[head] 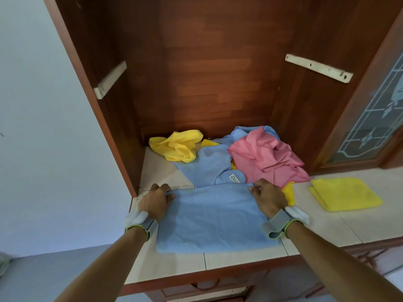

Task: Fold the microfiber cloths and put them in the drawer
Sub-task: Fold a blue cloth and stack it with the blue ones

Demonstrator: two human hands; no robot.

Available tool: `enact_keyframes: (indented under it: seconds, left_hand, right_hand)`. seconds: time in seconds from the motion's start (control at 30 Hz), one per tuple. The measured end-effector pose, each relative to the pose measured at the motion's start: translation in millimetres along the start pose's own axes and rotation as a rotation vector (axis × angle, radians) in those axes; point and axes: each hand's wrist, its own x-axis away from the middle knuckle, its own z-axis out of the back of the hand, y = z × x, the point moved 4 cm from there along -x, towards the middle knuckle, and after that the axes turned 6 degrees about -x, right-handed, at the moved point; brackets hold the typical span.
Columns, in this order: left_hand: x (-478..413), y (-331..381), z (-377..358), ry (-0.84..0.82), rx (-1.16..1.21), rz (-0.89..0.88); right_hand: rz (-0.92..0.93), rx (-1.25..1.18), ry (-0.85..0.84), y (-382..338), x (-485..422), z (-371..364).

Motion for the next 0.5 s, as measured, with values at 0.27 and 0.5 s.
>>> enact_keyframes:
  seconds: [0.27, 0.5]
  left_hand:
    - [-11, -2, 31, -0.106, 0.832, 0.115]
    - [-26, 40, 142, 0.036, 1.339, 0.026]
  right_hand:
    - [0.085, -0.187, 0.064, -10, -6, 37]
    - [0.364, -0.295, 0.257, -79, -23, 137]
